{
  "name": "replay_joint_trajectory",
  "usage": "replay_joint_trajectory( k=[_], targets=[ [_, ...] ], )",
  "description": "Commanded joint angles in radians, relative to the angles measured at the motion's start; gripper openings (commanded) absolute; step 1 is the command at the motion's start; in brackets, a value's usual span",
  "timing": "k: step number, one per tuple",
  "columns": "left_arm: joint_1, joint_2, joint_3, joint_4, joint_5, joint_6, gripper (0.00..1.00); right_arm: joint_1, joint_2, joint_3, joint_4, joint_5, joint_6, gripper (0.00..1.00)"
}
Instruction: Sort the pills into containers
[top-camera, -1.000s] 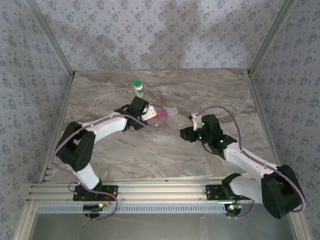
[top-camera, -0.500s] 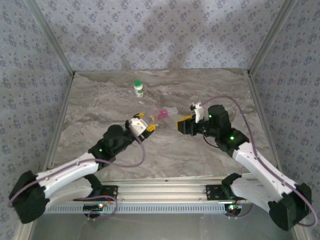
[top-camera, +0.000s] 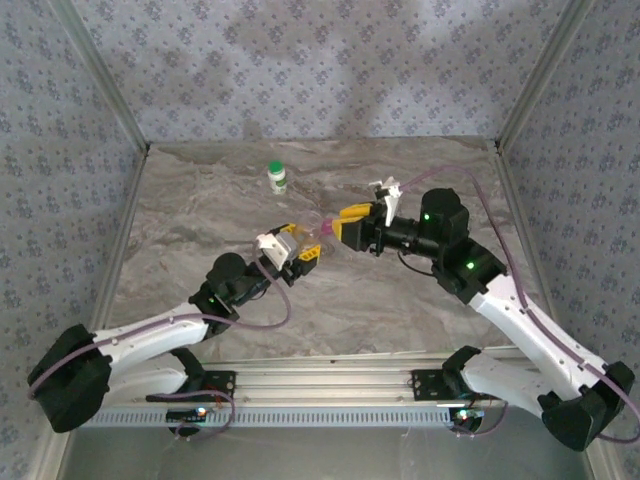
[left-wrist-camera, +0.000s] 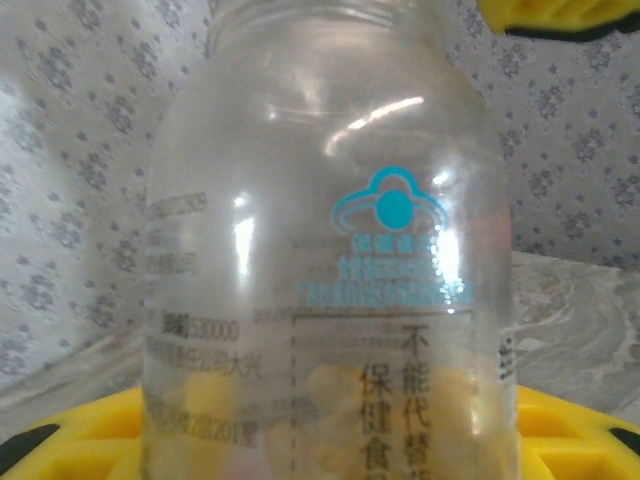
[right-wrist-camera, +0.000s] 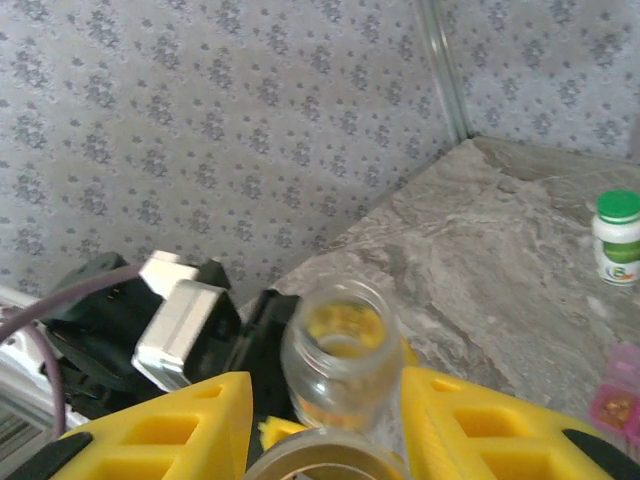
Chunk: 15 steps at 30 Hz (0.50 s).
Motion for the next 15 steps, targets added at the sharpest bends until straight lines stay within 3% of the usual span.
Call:
replay_joint_trajectory(
  k=[1,15],
  targets=[
    [-0.006,0.029,0.004,0.118,0.05,-0.073,0.0,0.019,0.029,0.047,0.053,-0.027,0.024,0.0],
    [-0.074,0.099,0.053,0.145,0.08,-0.08,0.0,0.018,0.046,-0.023,0.096,0.092,0.023,0.0]
  ],
)
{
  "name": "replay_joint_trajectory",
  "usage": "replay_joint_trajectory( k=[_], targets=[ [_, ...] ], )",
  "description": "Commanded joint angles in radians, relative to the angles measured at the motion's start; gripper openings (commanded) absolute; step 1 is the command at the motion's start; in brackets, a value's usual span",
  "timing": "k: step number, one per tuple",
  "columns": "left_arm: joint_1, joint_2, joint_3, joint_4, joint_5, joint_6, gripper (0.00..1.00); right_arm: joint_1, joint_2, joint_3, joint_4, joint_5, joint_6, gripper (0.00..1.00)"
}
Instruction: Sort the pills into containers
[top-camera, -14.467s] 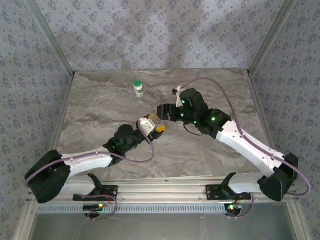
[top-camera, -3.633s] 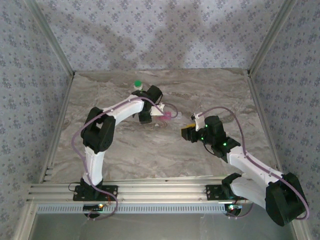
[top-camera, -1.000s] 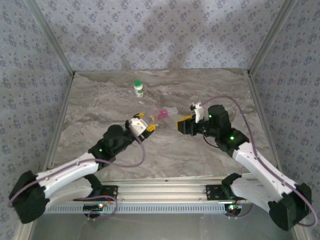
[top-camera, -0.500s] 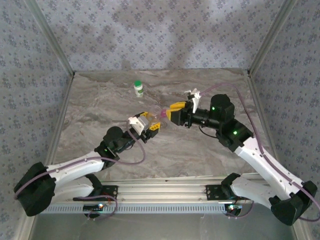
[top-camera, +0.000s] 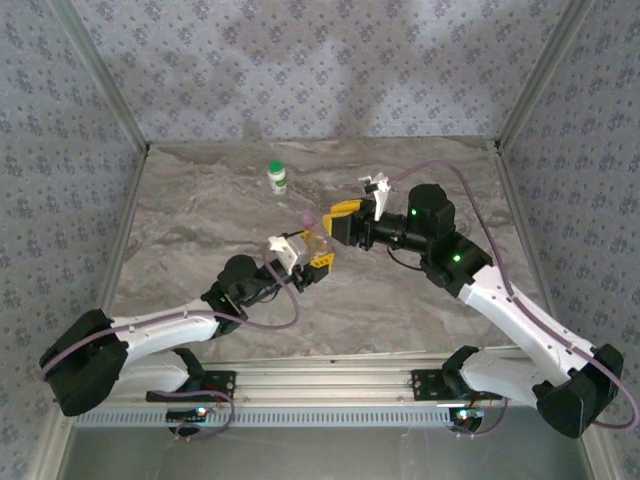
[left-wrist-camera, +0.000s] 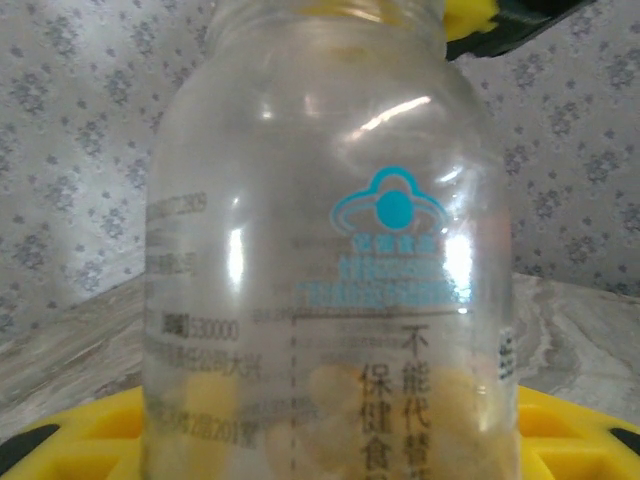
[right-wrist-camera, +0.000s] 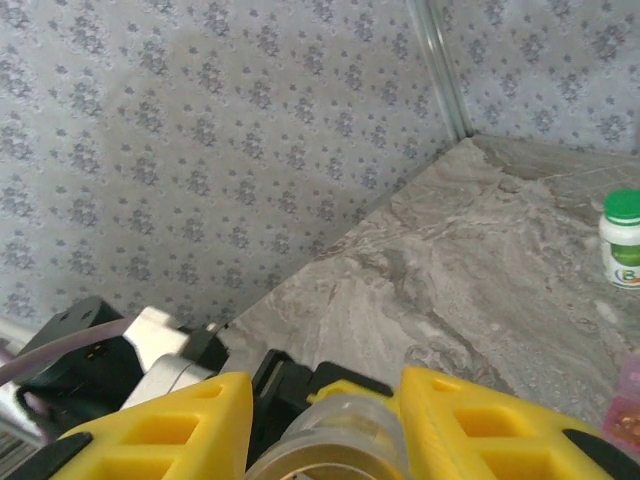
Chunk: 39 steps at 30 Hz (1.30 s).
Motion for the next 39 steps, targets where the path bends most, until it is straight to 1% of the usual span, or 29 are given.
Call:
replay_joint_trajectory(
  k=[1,4,6,12,16,27,34,39],
  targets=[
    [-0.02,0.009,0.044,0.058,0.022,-0.009,0.0,0.0,-0.016,-0.019,0.02,0.052,-0.014,0.0],
    [-0.03,0.01,0.056,0.058,0.024,-0.009,0.0,0.0,-0.009,-0.03,-0.006,0.057,-0.04,0.0],
    [-0.033,0.008,0.064,0.05,0.024,-0.008,0.0,-0.001,-0.009,-0.043,0.0,0.034,-0.043,0.0],
    [-0.042,-0.006,0.089,0.001,0.026,-0.003,0.0,-0.01,-0.002,-0.063,-0.006,-0.135,-0.064,0.0],
    [-0.045,-0.004,0.101,-0.011,0.051,-0.001,0.0,-0.009,0.018,-0.07,-0.025,-0.192,-0.096,0.0],
    [-0.055,-0.008,0.12,-0.018,0.07,-0.002,0.0,-0.017,0.041,-0.093,-0.002,-0.242,-0.107,0.0],
    [-0.056,-0.013,0.12,-0.028,0.075,-0.006,0.0,-0.049,0.001,-0.115,0.031,-0.225,-0.069,0.0],
    [-0.056,-0.013,0.118,-0.036,0.073,-0.012,0.0,-0.053,-0.032,-0.103,0.008,-0.221,-0.067,0.0]
  ],
)
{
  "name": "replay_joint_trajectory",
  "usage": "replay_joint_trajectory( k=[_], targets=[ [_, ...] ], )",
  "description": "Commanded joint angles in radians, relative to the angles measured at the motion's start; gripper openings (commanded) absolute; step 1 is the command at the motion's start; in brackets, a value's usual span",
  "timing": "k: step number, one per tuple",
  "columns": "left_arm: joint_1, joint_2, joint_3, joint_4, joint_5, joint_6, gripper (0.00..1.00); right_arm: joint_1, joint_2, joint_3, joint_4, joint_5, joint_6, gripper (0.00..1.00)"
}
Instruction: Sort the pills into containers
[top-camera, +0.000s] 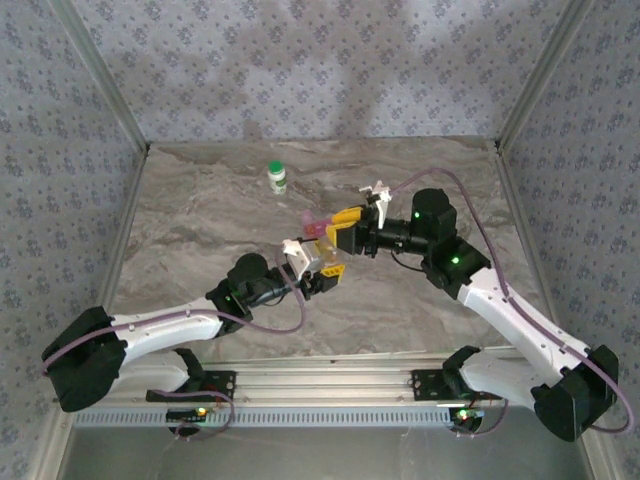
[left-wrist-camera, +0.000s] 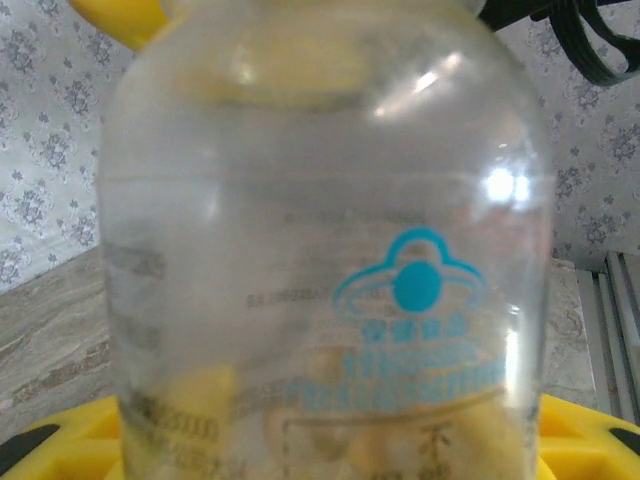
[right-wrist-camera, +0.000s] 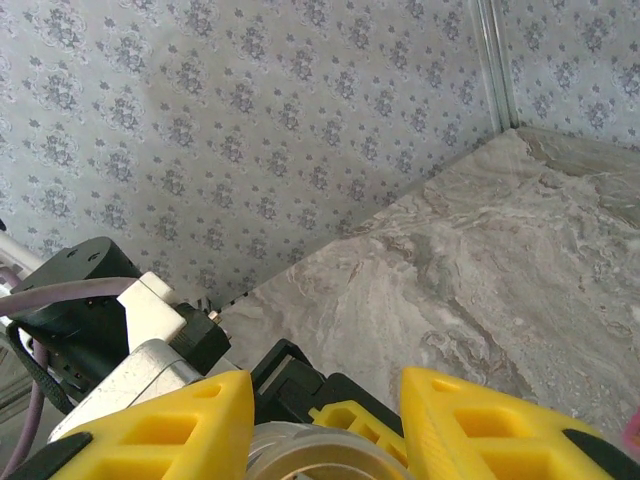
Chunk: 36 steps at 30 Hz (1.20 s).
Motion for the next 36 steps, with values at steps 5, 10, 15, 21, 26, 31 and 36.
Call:
replay_joint_trajectory(
  k=[5,10,15,21,26,31,36],
  targets=[
    [-0.008,-0.023,0.071,0.061,0.02,-0.015,0.0,0.005,-0.036,-0.01,-0.072,-0.02,0.011,0.0],
    [-0.014,-0.022,0.074,0.055,0.02,-0.017,0.0,0.011,-0.053,-0.013,-0.048,0.002,0.043,0.0],
    [-0.016,-0.023,0.073,0.051,0.011,-0.013,0.0,0.02,-0.109,-0.029,-0.033,0.064,0.045,0.0],
    [-0.022,-0.016,0.077,0.048,0.01,-0.013,0.0,0.02,-0.141,-0.031,-0.065,0.092,0.027,0.0],
    [-0.034,0.003,0.083,0.056,0.005,-0.013,0.0,0.023,-0.147,-0.044,-0.015,0.112,0.042,0.0],
    [-0.046,0.023,0.097,0.047,0.001,-0.007,0.0,0.025,-0.12,-0.025,0.014,0.117,0.037,0.0],
    [-0.056,0.032,0.104,0.045,-0.002,-0.005,0.0,0.03,-0.093,-0.008,0.04,0.106,0.04,0.0]
  ],
)
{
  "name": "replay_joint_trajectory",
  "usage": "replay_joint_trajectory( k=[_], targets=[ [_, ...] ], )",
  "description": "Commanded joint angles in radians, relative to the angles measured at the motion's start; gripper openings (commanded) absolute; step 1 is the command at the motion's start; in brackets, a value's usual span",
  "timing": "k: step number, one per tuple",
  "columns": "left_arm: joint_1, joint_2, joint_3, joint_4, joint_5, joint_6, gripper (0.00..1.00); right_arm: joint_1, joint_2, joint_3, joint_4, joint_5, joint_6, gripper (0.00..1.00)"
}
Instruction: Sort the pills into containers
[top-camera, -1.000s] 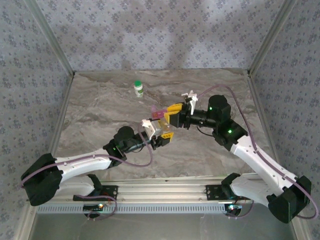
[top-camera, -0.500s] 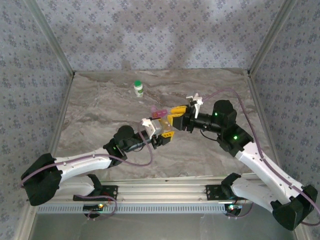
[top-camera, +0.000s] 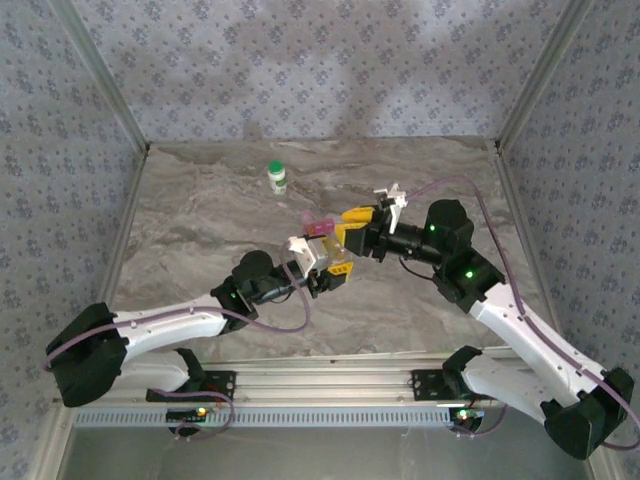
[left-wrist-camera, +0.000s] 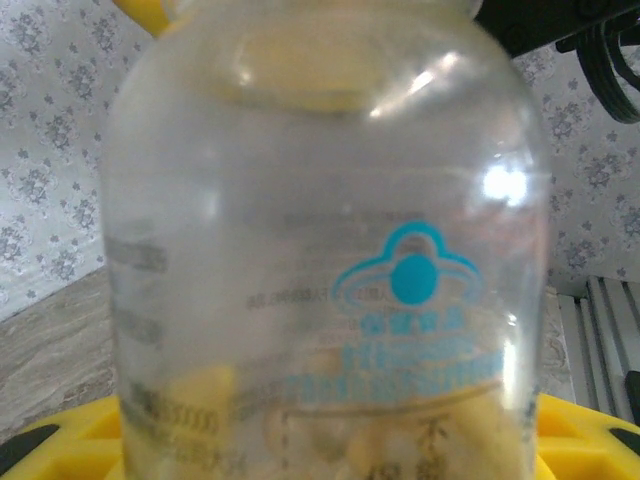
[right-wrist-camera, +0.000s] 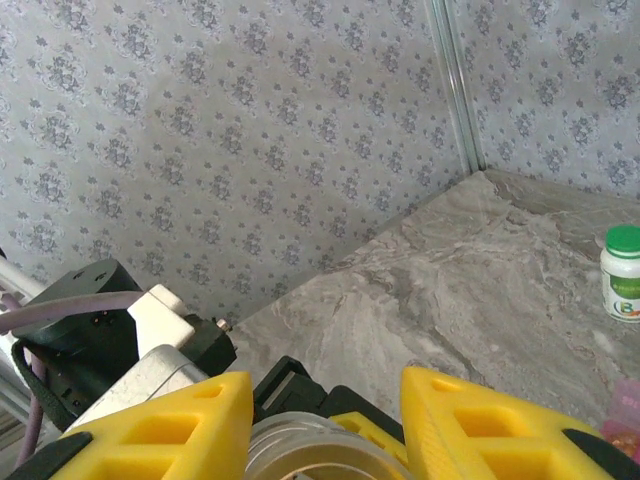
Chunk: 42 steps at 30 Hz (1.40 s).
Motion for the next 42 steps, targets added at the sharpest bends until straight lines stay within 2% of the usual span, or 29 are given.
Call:
replay_joint_trajectory(
  k=[1,6,13,16,21,25,27,29,34,39,42],
  targets=[
    [-0.017,0.002,0.045,0.039,0.005,-0.003,0.0,0.011,0.02,0.032,0.012,-0.005,-0.002,0.0],
    [-0.017,0.001,0.056,0.009,0.009,-0.004,0.0,0.022,0.036,0.036,-0.051,-0.042,-0.059,0.0],
    [-0.017,-0.028,0.061,-0.009,0.035,-0.007,0.0,0.024,0.063,0.061,-0.33,-0.105,-0.305,0.0],
    [-0.015,-0.064,0.056,-0.028,0.036,0.001,0.0,0.017,0.077,0.051,-0.412,-0.175,-0.374,0.0],
    [-0.006,-0.129,0.017,0.015,0.007,-0.005,0.0,0.021,0.1,-0.012,-0.349,-0.273,-0.363,0.0],
    [0.0,-0.174,-0.004,0.035,0.008,0.0,0.0,0.024,0.107,-0.053,-0.252,-0.273,-0.303,0.0],
    [0.0,-0.183,-0.011,0.049,0.005,0.011,0.0,0.028,0.109,-0.075,-0.154,-0.241,-0.197,0.0],
    [0.0,-0.186,-0.018,0.064,-0.006,0.028,0.0,0.037,0.115,-0.1,-0.087,-0.153,-0.073,0.0],
    [0.001,-0.178,-0.017,0.069,-0.041,0.063,0.0,0.061,0.108,-0.151,-0.061,0.02,0.132,0.0],
    [-0.001,-0.15,0.02,0.007,-0.077,0.102,0.0,0.099,0.079,-0.118,-0.225,0.238,0.26,0.0],
    [-0.01,-0.125,0.028,-0.006,-0.087,0.134,0.0,0.104,0.075,-0.087,-0.309,0.335,0.389,0.0]
  ],
)
